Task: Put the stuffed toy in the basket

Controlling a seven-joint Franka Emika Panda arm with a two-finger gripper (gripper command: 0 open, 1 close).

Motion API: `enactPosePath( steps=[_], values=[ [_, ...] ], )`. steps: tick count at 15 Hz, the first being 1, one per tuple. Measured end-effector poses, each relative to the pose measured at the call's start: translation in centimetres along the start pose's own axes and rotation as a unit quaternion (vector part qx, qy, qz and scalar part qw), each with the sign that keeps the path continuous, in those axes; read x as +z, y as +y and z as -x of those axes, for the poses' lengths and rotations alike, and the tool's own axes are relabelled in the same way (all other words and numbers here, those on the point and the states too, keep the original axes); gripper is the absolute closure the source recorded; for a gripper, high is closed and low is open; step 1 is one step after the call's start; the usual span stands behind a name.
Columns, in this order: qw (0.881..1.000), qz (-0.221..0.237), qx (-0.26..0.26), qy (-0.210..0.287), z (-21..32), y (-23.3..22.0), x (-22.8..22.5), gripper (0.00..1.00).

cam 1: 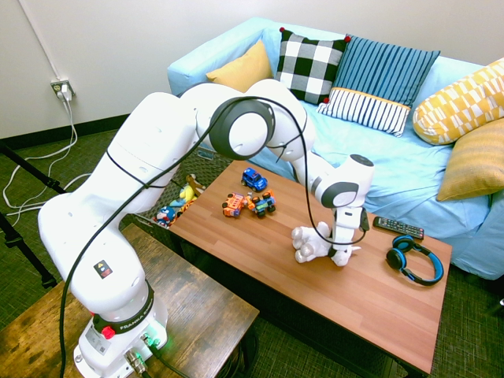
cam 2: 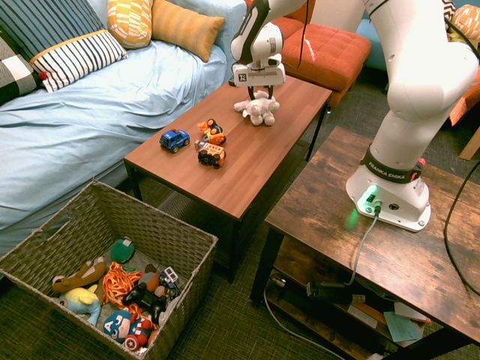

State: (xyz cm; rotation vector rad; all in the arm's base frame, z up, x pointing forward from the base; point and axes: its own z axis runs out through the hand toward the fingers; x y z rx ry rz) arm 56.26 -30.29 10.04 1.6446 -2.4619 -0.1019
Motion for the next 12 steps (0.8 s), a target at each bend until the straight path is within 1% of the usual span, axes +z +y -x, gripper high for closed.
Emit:
enactPosePath(
  steps=[3,5,7,9,12],
  values=[
    [1.000,-0.007,-0.026,-0.010,-1.5,0.0,-0.4,1.00],
    [0.998,-0.023,-0.051,-0.018,-2.4,0.2,-1.7,1.00],
    [0.995,-0.053,-0.081,-0.020,-2.8,1.1,-5.1,1.00],
    [0.990,-0.076,-0.112,-0.022,-2.1,2.9,-9.0,1.00],
    [0.980,-0.100,-0.170,-0.010,1.8,6.5,-14.4,1.00]
  ],
)
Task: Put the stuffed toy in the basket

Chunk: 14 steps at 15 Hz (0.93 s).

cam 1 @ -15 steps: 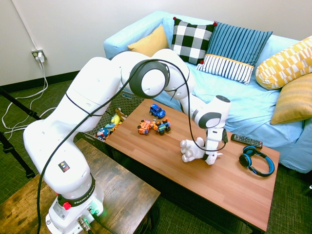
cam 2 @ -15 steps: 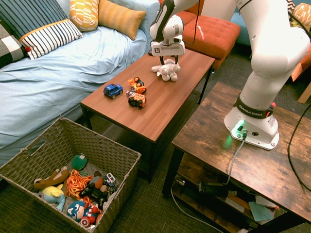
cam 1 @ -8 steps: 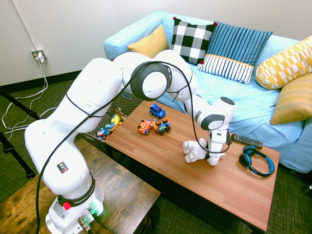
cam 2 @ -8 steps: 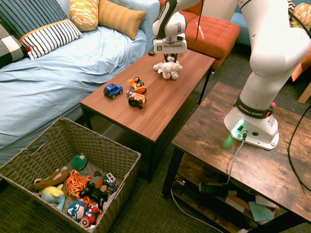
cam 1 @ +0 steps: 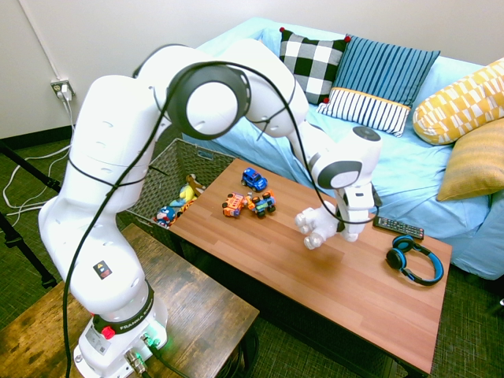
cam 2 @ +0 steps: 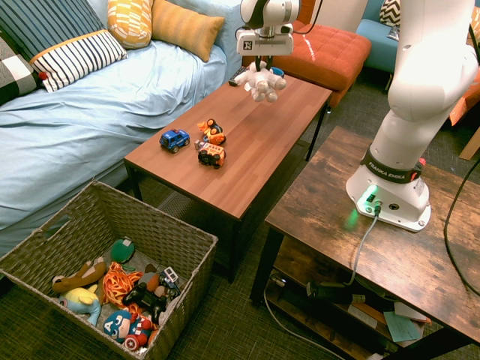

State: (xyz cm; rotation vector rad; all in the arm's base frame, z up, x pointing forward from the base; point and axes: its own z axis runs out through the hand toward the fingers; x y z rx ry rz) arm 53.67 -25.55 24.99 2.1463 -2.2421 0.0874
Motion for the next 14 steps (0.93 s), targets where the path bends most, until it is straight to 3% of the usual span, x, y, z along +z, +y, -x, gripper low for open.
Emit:
enactPosePath(
  steps=[6,11,14],
  values=[
    [0.992,-0.044,-0.110,0.041,19.0,-0.1,-9.0,1.00],
    [0.983,-0.053,-0.170,0.053,26.6,0.7,-10.5,1.00],
    [0.973,-0.066,-0.218,0.048,38.3,0.6,-10.7,1.00]
  ],
)
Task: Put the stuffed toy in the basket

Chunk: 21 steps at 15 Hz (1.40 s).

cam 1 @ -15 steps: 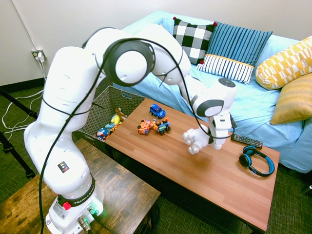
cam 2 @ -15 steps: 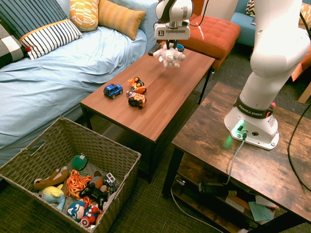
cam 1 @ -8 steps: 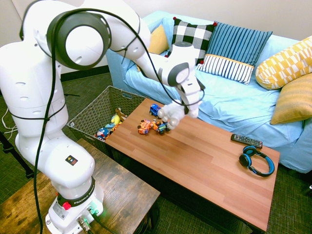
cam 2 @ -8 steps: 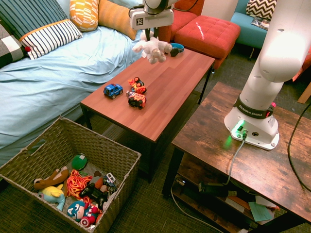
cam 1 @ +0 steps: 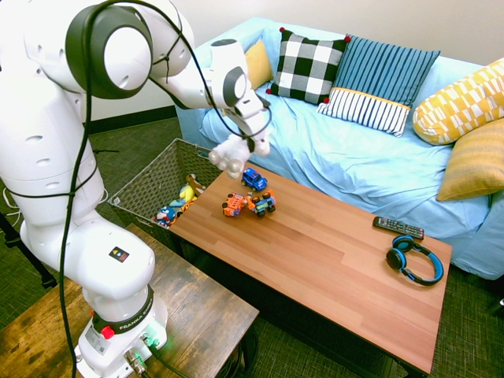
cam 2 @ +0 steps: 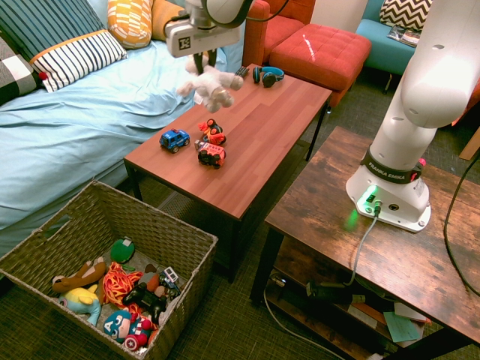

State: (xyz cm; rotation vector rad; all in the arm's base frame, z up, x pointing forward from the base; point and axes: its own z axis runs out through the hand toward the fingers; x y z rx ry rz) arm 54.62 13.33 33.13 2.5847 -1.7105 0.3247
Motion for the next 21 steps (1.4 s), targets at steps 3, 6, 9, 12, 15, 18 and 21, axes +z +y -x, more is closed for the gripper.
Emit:
enactPosePath(
  steps=[3,6,9,12,15,18,21],
  values=[
    [0.999,-0.004,-0.036,-0.012,9.4,-5.0,2.5,1.00],
    [0.997,0.015,-0.076,-0.024,17.6,-8.0,8.8,1.00],
    [0.995,0.023,-0.097,-0.032,22.8,-10.5,14.7,1.00],
    [0.994,0.034,-0.102,-0.036,25.0,-12.4,17.5,0.00],
    [0.993,0.039,-0.098,-0.046,25.2,-13.4,18.1,0.00],
    [0.994,0.042,-0.094,-0.047,24.6,-13.5,18.5,0.00],
    [0.994,0.044,-0.091,-0.048,24.1,-13.5,18.7,0.00]
  ],
)
